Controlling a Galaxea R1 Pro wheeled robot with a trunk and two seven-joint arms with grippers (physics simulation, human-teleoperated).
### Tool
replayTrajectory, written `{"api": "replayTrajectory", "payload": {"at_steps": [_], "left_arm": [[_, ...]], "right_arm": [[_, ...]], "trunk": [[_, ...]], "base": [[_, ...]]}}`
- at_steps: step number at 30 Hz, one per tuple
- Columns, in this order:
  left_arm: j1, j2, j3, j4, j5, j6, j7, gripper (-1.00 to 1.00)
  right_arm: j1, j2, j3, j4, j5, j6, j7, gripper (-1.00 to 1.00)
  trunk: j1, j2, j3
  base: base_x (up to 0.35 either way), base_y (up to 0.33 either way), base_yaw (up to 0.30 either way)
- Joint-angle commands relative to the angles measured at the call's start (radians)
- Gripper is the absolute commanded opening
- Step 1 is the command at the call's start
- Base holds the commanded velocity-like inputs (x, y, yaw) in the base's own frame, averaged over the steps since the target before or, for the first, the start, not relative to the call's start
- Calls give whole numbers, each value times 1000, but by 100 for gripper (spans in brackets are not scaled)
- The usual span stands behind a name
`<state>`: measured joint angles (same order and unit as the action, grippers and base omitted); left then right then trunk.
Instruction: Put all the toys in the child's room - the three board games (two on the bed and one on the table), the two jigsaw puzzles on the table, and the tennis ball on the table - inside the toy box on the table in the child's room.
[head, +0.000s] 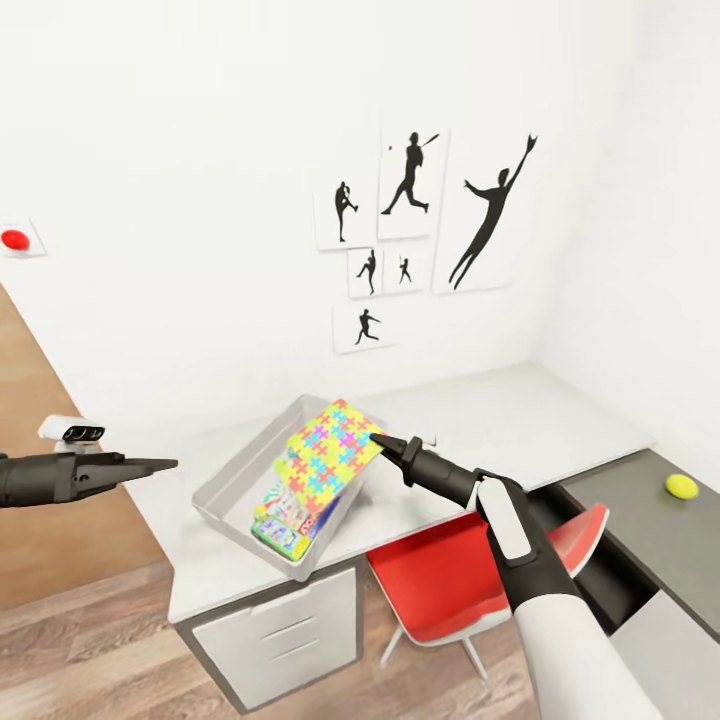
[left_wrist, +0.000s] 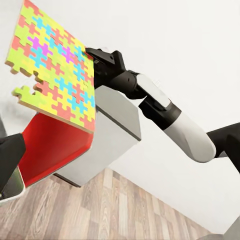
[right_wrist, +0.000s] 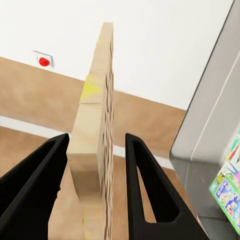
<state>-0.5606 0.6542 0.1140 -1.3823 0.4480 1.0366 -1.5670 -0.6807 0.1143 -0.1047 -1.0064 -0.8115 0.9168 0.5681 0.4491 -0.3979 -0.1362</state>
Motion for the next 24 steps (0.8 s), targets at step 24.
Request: {"api": "replayTrajectory", "payload": {"at_steps": [24], "left_arm": [[-1, 0, -2, 2, 0, 11, -4, 100]], "right_arm": [[-65, 2, 70, 1, -5, 22, -157, -100]], "trunk": [[1, -2, -2]], "base": [[18, 85, 0]]}}
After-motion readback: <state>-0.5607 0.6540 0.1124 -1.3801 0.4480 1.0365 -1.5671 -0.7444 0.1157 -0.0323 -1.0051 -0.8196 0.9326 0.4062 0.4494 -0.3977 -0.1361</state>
